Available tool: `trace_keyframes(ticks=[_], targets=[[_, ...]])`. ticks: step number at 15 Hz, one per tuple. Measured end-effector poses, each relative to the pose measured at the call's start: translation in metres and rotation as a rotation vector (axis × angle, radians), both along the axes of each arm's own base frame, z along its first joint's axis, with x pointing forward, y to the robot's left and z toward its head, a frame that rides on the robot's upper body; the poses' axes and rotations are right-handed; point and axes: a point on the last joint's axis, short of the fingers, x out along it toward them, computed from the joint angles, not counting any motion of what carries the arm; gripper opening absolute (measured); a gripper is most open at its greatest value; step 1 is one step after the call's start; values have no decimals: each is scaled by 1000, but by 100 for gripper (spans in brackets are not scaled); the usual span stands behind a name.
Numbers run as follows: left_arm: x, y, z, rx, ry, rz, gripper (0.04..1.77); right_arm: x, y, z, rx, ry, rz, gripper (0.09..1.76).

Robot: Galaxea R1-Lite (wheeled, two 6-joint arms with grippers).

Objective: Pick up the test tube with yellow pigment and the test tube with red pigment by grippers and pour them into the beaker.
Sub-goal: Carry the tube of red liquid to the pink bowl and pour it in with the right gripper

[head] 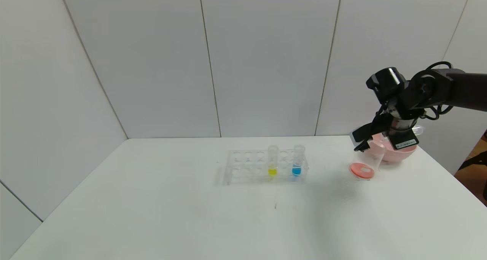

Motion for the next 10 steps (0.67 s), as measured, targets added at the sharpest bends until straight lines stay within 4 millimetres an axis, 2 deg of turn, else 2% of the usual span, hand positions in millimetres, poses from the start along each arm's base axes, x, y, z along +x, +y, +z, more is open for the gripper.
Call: trace_keyframes(ticks=[10], targets=[[0,0,0,0,0,0,172,-2,1,2,36,1,25,51]])
